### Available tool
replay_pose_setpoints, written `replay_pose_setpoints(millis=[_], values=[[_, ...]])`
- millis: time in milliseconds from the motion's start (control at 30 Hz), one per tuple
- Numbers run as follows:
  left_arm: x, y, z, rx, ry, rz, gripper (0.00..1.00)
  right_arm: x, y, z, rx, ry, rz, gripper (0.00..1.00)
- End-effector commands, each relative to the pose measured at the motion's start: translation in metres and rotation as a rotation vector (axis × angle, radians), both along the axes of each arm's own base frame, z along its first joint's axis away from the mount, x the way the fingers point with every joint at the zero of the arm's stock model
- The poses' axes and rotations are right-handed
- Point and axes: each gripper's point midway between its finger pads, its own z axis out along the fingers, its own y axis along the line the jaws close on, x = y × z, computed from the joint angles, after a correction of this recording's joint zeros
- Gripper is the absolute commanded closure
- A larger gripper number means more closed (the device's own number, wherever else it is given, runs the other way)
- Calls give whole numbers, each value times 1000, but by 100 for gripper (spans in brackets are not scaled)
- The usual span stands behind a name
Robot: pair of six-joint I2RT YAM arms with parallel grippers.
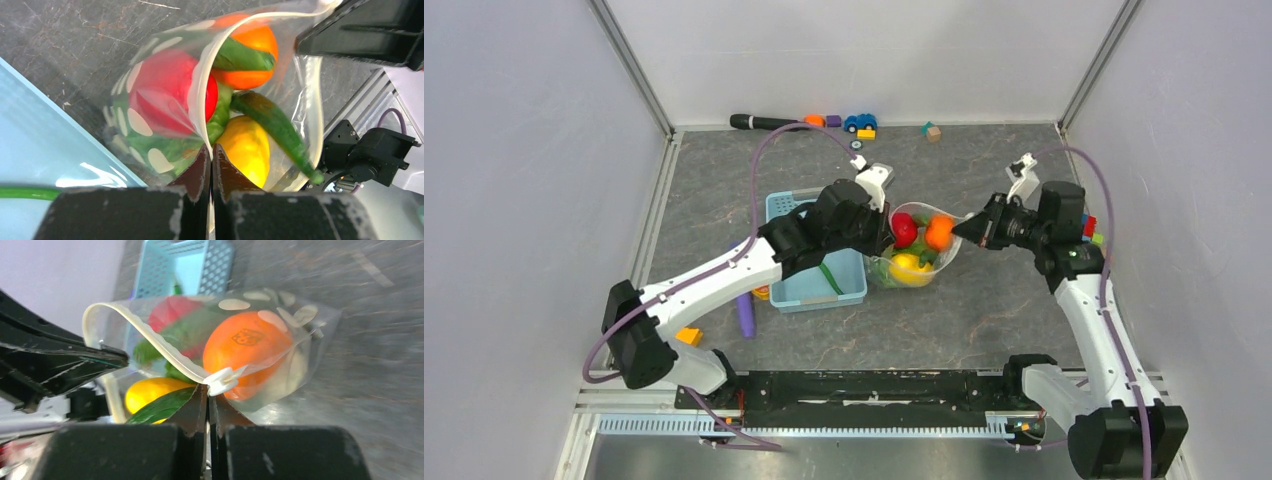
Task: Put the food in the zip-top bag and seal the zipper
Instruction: Adjust the zipper food storage bag at the center of the board.
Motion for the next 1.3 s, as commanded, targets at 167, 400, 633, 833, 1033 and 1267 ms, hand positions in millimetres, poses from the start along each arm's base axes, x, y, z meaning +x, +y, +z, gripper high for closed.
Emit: replay_pose_setpoints(millis=[167, 400, 633, 833, 1033, 1267], values=[[14, -27, 9, 94, -1, -82, 98, -13, -66, 11, -447, 21, -112, 100], [15, -55, -2, 100, 40, -182, 65, -21, -55, 5, -392, 46, -75, 100], [5, -51, 4, 133, 12, -271, 27, -19, -40, 15, -300, 21, -39, 100], [-29, -37, 43, 155, -193, -371, 1, -21, -32, 23, -253, 5, -15, 100], [-59, -39, 62, 120, -259, -443, 0, -22, -28, 28, -231, -11, 9, 100], [-71, -58, 35, 125, -127, -444, 14, -25, -25, 32, -211, -29, 18, 100]])
